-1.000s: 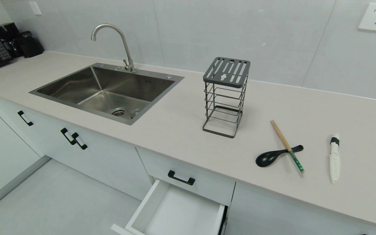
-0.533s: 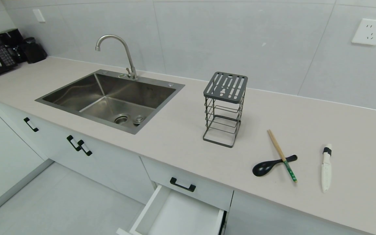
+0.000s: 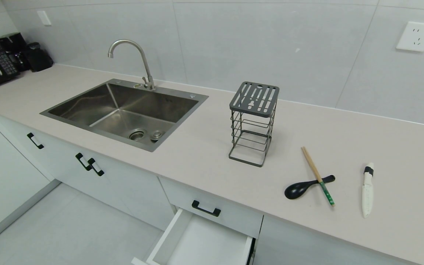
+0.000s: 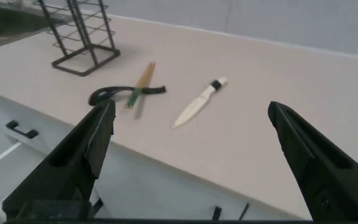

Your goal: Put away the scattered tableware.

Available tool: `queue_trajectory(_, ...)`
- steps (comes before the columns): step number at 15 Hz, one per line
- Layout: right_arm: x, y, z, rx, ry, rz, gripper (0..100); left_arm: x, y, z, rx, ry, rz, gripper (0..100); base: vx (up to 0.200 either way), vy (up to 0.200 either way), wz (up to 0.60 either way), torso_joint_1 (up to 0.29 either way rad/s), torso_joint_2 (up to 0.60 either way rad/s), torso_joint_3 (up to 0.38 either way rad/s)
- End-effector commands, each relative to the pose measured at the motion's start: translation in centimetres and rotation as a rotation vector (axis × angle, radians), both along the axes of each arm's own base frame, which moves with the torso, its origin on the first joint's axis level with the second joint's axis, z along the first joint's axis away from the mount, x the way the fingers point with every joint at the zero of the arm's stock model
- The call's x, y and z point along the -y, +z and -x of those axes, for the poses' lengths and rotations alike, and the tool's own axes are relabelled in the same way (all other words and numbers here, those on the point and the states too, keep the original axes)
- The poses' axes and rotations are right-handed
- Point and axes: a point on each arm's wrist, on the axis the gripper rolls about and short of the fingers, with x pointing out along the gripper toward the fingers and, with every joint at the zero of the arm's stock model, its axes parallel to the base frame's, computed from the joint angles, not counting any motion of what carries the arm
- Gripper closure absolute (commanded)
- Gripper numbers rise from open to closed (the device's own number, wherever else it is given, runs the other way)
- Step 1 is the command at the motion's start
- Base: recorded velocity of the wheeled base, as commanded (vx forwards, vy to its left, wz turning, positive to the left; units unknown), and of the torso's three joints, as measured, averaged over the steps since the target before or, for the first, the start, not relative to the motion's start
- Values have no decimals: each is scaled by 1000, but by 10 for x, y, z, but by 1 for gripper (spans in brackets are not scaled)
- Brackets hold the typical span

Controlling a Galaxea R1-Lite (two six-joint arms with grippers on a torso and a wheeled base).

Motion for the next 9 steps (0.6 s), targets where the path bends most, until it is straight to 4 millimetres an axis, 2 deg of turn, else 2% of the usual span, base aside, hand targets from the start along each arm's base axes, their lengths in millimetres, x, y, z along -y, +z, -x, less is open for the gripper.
queue_trajectory(1,-2,22,-5,-50,94,15,0,0,0,0,-1,0,0,0,0,0,0,0,0,0)
queue_trajectory(2,-3,32,-9,-87,126,18,0,0,0,0,-1,0,2,0,0,0,0,0,0,0)
queue_trajectory(4,-4,55,-38,-253,201,12,0,0,0,0,-1,1,0,0,0,0,0,0,0,0)
queue_trajectory(7,-5,59,-74,-446,241,-4,0,0,0,0,-1,1,0,0,0,0,0,0,0,0)
queue_trajectory(9,-7,57,-90,-524,276,9,0,0,0,0,-1,0,0,0,0,0,0,0,0,0)
